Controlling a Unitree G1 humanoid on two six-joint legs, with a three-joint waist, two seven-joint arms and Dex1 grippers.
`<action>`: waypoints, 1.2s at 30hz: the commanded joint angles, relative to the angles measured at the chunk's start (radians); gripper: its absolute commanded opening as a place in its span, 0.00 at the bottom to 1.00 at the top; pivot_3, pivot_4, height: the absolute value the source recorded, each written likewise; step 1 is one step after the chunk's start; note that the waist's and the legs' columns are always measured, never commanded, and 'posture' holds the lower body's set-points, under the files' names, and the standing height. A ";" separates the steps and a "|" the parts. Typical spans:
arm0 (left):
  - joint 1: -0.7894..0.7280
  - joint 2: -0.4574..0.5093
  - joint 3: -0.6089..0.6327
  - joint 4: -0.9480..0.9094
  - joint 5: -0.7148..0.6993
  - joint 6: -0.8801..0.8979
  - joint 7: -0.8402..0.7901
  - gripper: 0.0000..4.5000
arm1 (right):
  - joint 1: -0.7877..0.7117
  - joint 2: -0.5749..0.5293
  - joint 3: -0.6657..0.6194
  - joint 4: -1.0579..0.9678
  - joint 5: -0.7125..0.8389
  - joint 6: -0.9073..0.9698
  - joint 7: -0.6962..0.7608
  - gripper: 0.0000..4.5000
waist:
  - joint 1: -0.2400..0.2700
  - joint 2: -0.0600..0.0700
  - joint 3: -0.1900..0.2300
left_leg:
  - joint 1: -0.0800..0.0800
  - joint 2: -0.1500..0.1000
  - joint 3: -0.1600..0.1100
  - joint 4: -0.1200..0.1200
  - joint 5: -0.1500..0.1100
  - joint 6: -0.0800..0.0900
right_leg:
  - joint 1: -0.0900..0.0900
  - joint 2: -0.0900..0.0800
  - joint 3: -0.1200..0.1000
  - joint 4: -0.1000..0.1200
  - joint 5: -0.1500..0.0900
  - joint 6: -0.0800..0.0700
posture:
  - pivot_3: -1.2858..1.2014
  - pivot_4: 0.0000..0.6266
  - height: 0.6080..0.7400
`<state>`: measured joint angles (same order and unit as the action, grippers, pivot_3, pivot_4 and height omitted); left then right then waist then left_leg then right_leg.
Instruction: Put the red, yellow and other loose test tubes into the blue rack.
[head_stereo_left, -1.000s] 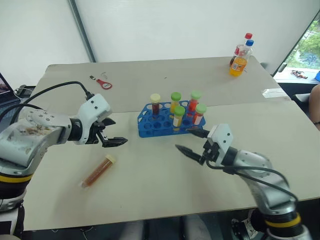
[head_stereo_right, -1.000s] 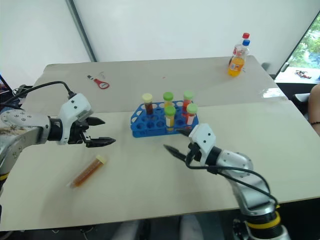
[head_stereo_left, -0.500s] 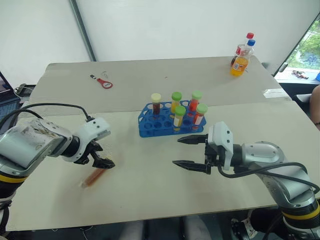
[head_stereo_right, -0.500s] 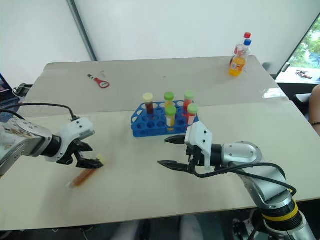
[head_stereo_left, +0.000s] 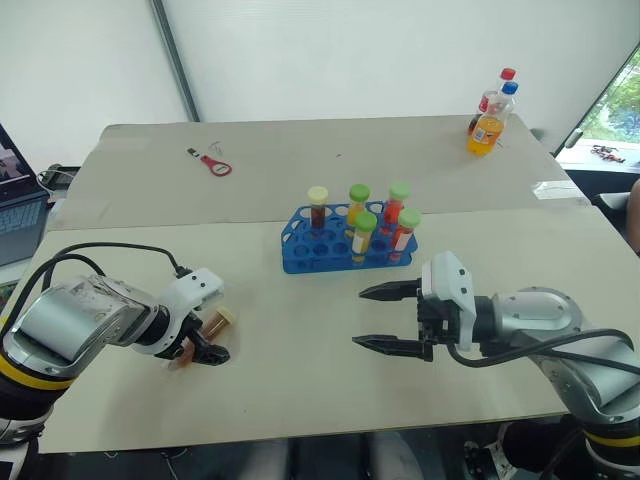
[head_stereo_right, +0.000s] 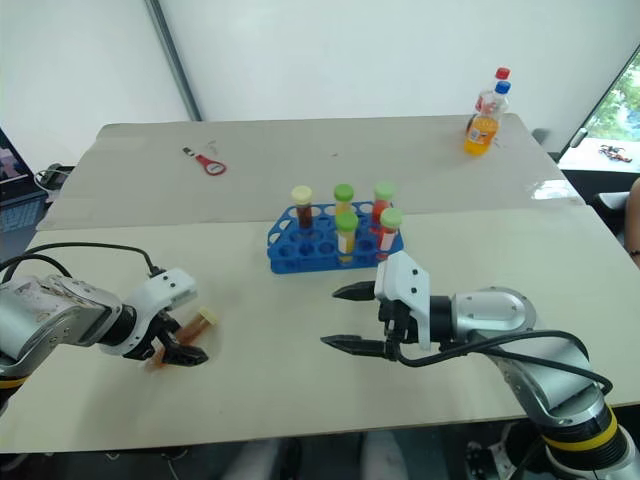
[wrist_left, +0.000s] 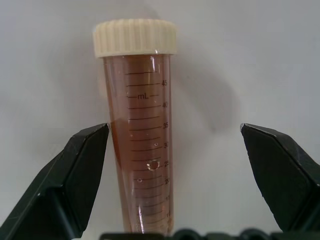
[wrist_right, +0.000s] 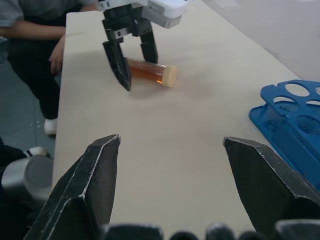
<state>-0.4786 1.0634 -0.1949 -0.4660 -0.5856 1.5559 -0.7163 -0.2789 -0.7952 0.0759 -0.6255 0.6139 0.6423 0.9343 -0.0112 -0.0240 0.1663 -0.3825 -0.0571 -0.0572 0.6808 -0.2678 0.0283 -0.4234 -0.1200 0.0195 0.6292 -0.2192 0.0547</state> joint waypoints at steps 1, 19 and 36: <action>0.011 -0.006 -0.006 0.029 0.032 -0.037 0.032 0.82 | -0.021 -0.010 -0.033 -0.047 0.033 0.010 -0.003 0.83 | 0.001 0.000 0.000 | 0.000 0.000 0.000 0.000 0.000 0.000 | 0.000 0.000 0.000 0.000 0.000 0.000 | 0.52 0.24 1.00; -0.137 -0.134 0.103 0.138 -0.043 -0.467 -0.251 0.18 | 0.060 -0.100 -0.173 -0.122 0.100 0.076 -0.047 0.83 | 0.029 0.000 -0.001 | -0.004 -0.003 -0.001 0.004 0.001 -0.001 | -0.001 -0.004 -0.002 0.000 0.000 0.000 | 0.52 0.24 1.00; -0.175 -0.713 0.125 0.453 0.236 -1.139 0.040 0.18 | 0.047 -0.135 -0.237 -0.132 0.041 0.221 -0.285 0.83 | 0.023 -0.001 -0.001 | -0.004 -0.003 0.001 0.005 0.000 0.000 | -0.001 -0.004 -0.001 -0.001 0.001 0.000 | 0.52 0.24 1.00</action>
<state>-0.6451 0.3716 -0.0723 -0.0150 -0.3727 0.4963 -0.6899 -0.2181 -0.9266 -0.1305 -0.7268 0.6507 0.8500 0.6686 0.0119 -0.0252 0.1655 -0.3870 -0.0599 -0.0565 0.6856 -0.2676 0.0281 -0.4242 -0.1241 0.0180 0.6283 -0.2186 0.0544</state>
